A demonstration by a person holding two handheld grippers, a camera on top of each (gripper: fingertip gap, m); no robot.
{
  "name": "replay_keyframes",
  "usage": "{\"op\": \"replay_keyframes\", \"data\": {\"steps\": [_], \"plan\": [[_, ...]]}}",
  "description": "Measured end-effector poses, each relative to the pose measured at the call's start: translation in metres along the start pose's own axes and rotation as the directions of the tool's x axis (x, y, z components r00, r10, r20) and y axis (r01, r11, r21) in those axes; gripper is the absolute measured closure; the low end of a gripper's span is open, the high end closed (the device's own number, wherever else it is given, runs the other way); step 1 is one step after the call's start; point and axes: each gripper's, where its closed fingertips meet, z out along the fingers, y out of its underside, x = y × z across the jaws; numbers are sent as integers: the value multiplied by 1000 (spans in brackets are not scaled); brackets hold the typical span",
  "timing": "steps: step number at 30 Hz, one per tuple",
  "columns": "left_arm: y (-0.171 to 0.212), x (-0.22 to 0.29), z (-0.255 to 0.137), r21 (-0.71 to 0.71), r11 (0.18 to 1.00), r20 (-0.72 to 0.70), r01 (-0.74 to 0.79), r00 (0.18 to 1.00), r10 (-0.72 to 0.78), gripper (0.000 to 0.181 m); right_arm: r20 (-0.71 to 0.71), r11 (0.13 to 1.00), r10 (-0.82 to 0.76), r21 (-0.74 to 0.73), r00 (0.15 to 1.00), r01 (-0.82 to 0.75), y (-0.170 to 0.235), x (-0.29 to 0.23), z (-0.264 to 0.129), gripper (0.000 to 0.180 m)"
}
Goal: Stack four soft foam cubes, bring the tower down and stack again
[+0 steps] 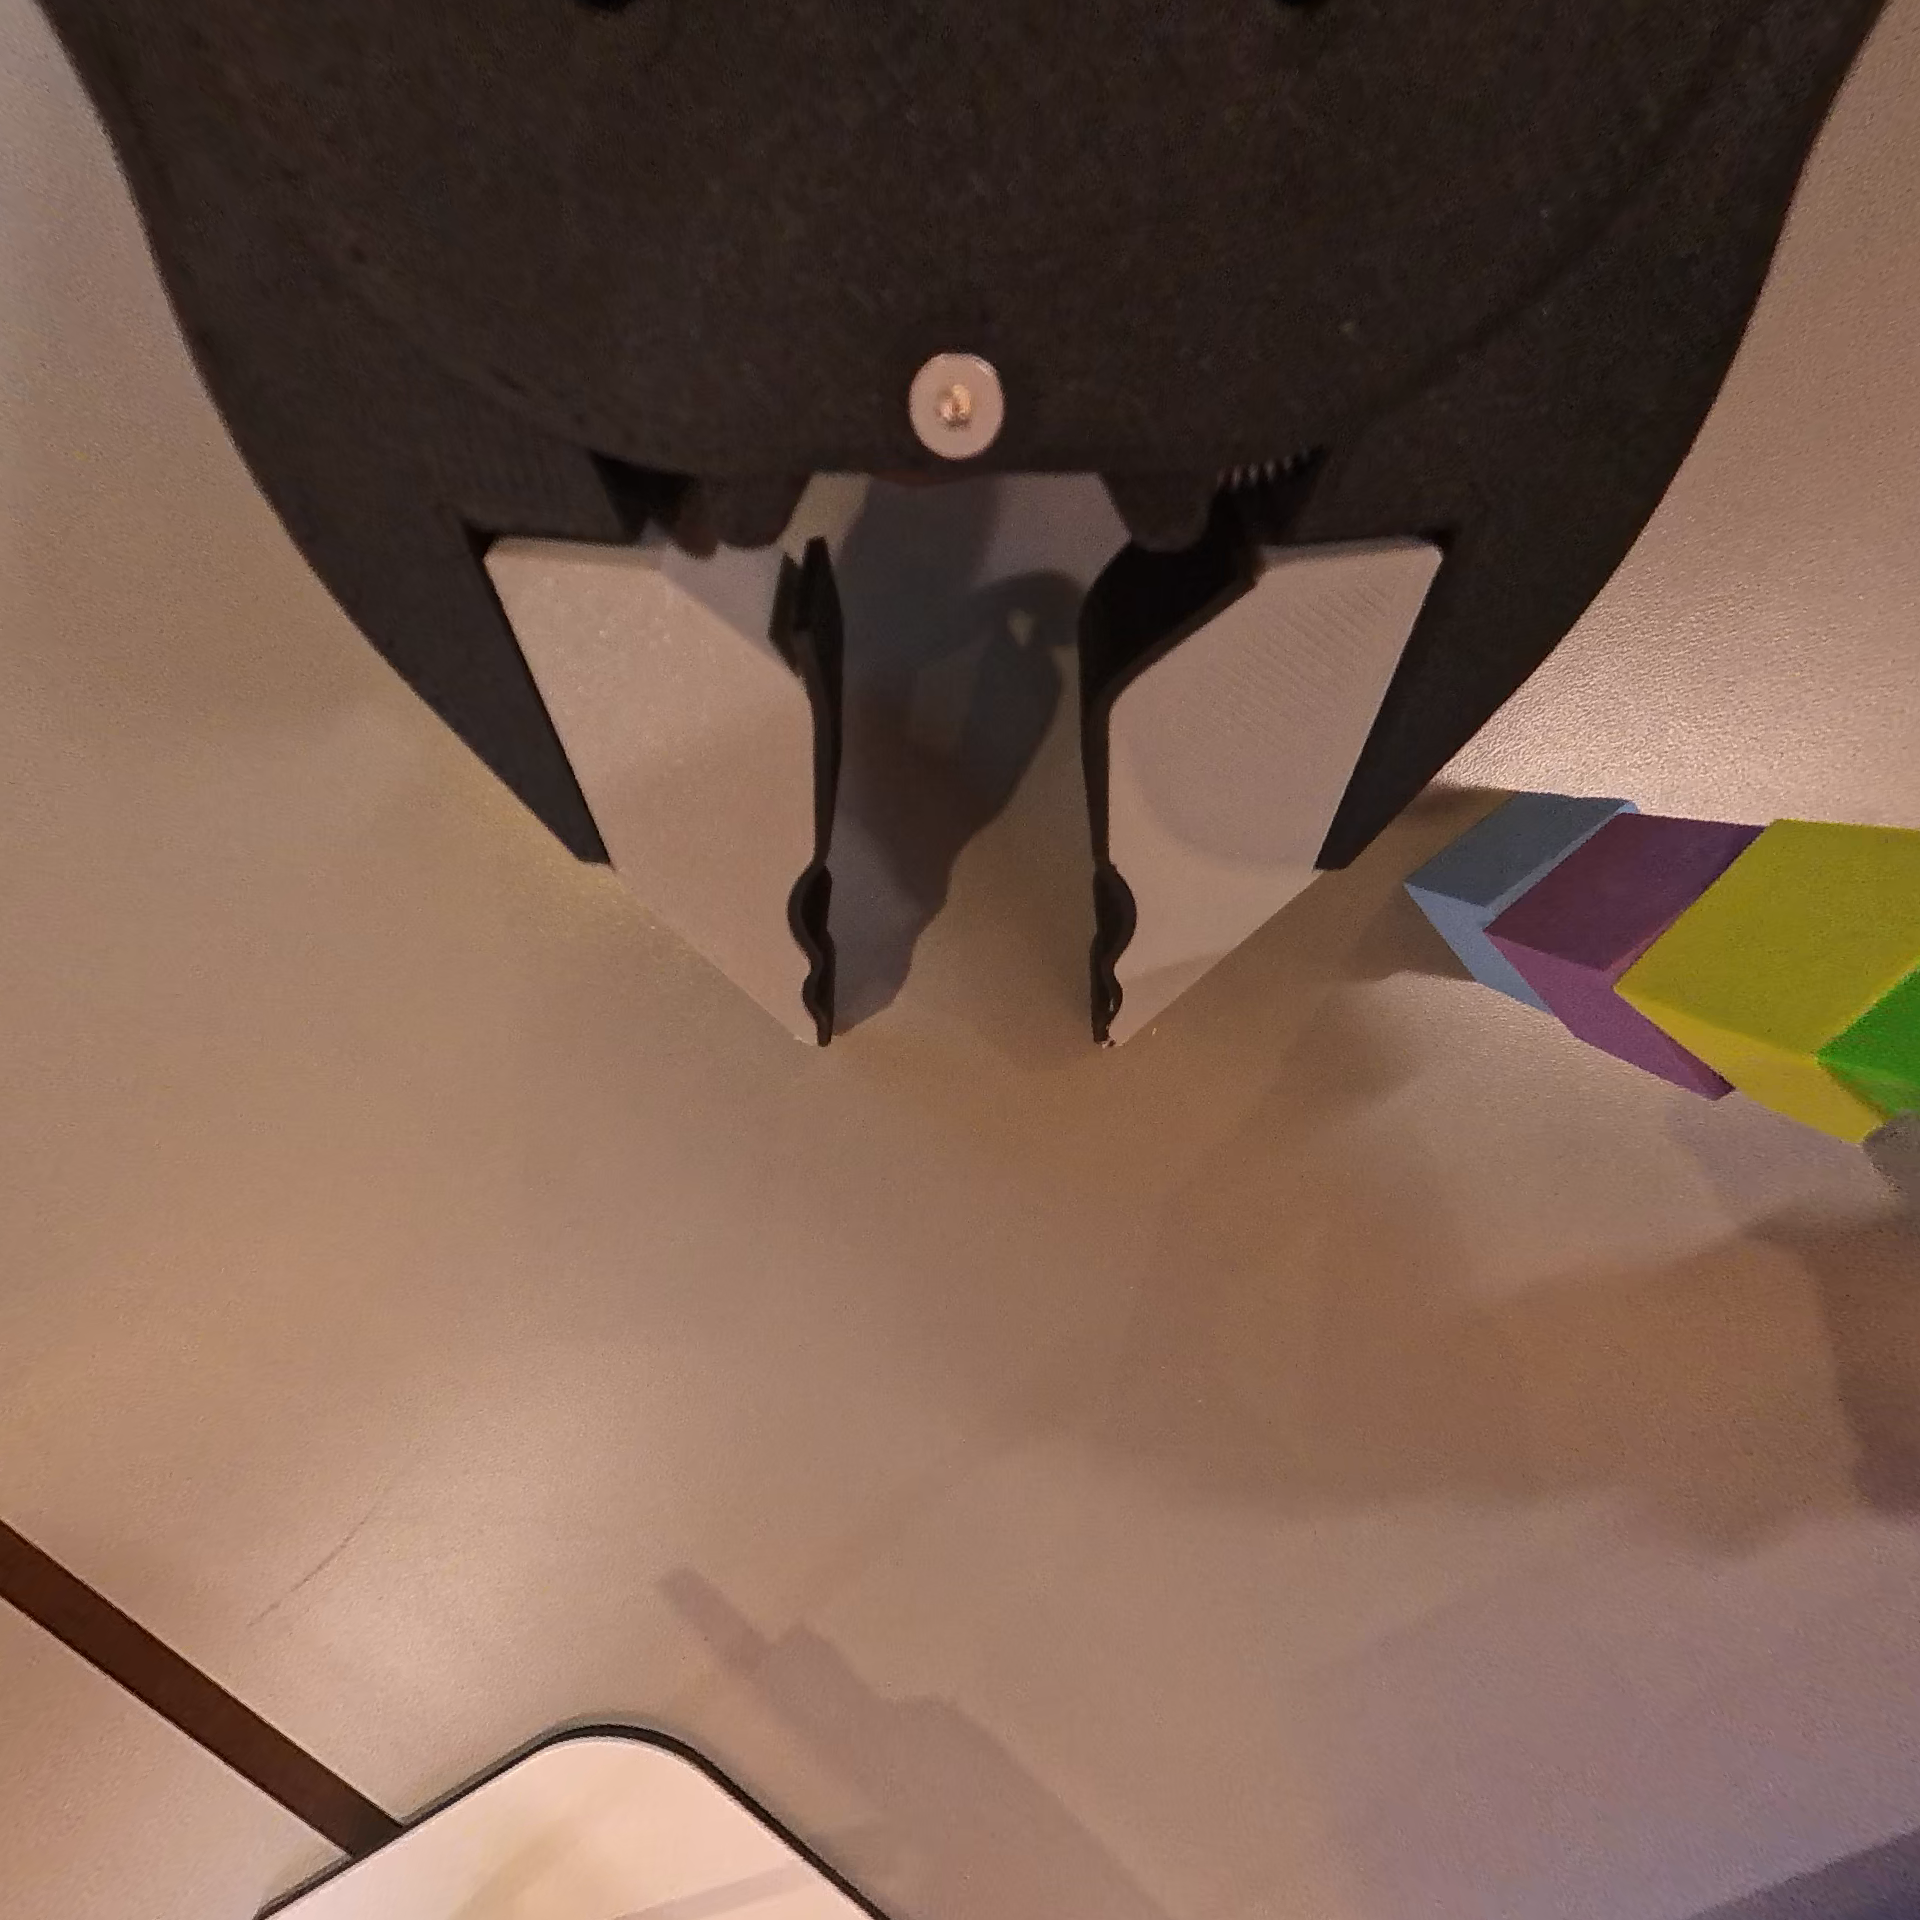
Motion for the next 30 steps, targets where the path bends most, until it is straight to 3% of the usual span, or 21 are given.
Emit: {"op": "replay_keyframes", "data": {"steps": [17, 20, 30], "plan": [[3, -1, 3, 7, 1000, -16, 29, 999, -29, 152, 0, 1000, 0, 0, 1000, 0, 0, 0, 0, 132], [5, 2, 3, -1, 1000, -25, 24, 999, -24, 142, 0, 1000, 0, 0, 1000, 0, 0, 0, 0, 132], [5, -3, -4, 8, 999, -3, 46, 999, -46, 138, 0, 1000, 0, 0, 1000, 0, 0, 0, 0, 132]]}}
